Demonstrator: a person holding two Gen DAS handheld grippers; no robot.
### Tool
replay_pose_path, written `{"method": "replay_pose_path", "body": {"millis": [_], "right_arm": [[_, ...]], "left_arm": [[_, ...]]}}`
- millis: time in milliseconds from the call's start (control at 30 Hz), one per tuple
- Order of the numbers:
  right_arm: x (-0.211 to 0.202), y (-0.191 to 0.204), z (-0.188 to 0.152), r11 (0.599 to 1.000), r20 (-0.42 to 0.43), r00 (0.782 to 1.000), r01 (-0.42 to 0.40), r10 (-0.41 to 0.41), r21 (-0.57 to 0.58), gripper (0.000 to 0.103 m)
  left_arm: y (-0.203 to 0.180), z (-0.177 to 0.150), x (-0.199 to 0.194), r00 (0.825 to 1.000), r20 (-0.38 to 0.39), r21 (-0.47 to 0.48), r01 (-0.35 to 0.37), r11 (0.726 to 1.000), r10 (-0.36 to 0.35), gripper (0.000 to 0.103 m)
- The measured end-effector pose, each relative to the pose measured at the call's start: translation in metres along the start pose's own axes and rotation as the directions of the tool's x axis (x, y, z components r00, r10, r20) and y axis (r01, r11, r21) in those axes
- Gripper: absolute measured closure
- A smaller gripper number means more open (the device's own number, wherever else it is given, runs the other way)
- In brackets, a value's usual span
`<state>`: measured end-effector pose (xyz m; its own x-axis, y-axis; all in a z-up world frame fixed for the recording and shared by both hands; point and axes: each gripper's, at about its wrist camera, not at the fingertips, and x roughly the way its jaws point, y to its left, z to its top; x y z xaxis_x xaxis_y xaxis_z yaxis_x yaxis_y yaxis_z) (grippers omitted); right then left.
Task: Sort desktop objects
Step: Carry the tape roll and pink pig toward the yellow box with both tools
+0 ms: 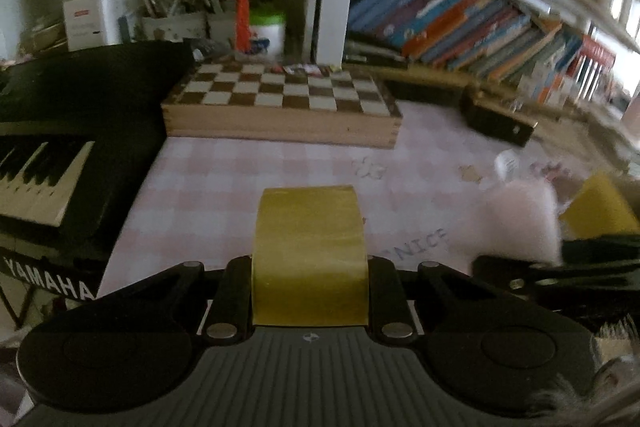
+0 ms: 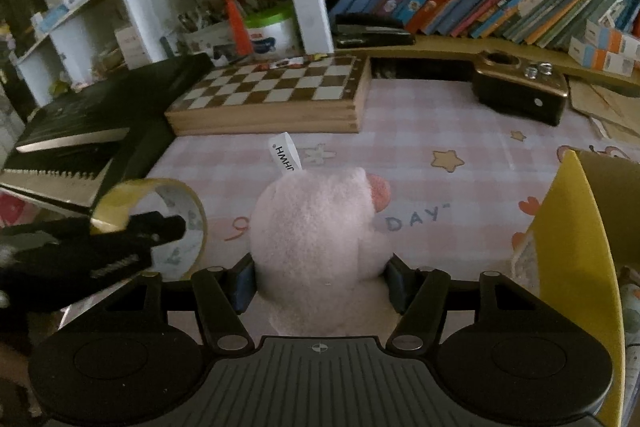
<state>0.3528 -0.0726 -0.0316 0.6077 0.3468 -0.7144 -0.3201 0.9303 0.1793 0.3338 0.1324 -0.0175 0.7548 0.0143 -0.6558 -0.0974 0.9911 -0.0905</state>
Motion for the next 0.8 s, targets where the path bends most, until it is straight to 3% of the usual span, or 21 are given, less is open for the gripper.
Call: {"method": "replay_pose_path", "body": {"millis": [467,800], "right_arm": [[-0.061,0.027,-0.024,0.997,0.069,0.996,-0.048,0.052,-0.065,0.04],[-0.118,0.044,-0.069,0.998,0.078,0.996,-0.034,0.039,-0.059,0.04]], "left_arm": [[0.017,-0.035,-0.101,0.996,0.058,-0.095,0.079,0.992,-0.074,0.085],[0.021,-0.074,-0.159,0.987,0.081,-0.104,0.147,0.984,-0.139,0.085]]}}
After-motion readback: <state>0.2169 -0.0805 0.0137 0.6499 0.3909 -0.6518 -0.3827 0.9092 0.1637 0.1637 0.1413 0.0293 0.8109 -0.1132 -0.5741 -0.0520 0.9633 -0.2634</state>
